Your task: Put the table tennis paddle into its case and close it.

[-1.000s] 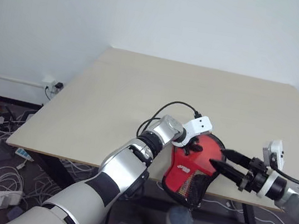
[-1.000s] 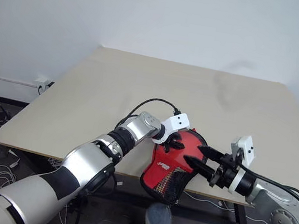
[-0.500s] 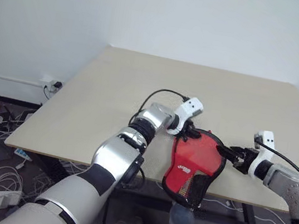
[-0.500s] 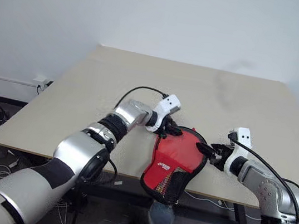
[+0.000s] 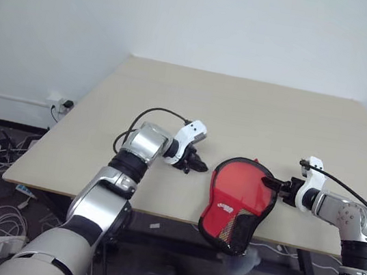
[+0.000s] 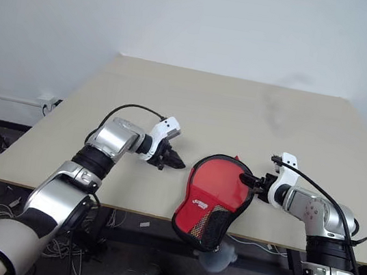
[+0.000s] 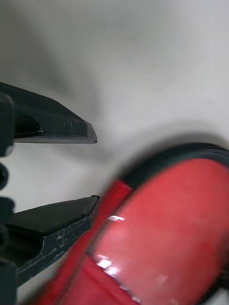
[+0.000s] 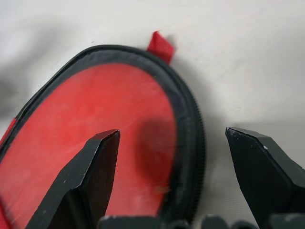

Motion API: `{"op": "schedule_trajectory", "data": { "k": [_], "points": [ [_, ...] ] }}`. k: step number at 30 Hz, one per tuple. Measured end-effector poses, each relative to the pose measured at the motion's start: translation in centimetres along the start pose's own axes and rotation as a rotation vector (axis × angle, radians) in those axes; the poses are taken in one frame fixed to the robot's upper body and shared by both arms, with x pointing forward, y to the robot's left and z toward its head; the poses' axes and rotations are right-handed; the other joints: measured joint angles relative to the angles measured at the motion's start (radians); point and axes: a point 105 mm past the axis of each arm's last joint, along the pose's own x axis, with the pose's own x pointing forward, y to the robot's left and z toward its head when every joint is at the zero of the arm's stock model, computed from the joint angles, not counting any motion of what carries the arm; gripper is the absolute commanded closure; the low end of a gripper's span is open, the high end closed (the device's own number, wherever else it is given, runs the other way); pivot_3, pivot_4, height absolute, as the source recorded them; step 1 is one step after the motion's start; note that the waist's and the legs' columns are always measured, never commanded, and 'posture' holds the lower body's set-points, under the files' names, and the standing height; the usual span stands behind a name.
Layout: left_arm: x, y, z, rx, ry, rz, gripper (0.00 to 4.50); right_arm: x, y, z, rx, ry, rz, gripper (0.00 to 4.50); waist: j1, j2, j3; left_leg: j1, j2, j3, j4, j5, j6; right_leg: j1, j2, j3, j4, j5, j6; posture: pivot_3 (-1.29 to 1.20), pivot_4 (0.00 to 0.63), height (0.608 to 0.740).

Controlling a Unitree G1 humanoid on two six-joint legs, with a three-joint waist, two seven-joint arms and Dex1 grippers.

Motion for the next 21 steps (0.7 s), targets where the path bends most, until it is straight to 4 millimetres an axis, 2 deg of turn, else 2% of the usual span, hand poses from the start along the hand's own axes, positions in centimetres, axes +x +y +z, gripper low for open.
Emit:
{"op": "schedule_trajectory", "data": {
  "k": [3, 10, 21],
  "points": [
    [-0.4, -0.3, 0.1, -0.005, -0.013, 0.007, 2.74, -0.2, -0.5, 0.1, 0.052, 0.011, -0.007, 1.28, -0.001, 0.000, 0.000, 0.000, -0.002, 0.000, 0.000, 0.000, 0.000, -0.002, 0.000, 0.004, 0.002, 0.000, 0.000, 0.00, 0.000, 0.688],
    [-0.2, -1.0, -1.1, -0.054, -0.012, -0.009, 2.74, -0.3, -0.7, -0.1, 0.082, 0.030, -0.002, 3.71, -0.018, 0.000, 0.000, 0.002, -0.002, -0.002, -0.001, 0.000, 0.000, -0.003, 0.001, 0.005, 0.004, 0.001, 0.000, 0.00, 0.000, 0.688],
    [-0.3, -1.4, -0.5, -0.057, -0.036, -0.016, 2.74, -0.3, 0.3, -0.8, 0.058, 0.104, 0.037, 3.71, -0.021, 0.000, 0.000, 0.004, -0.002, -0.001, -0.001, 0.000, -0.001, -0.003, 0.002, 0.008, 0.004, 0.001, 0.000, 0.00, 0.000, 0.688]
  ]
}}
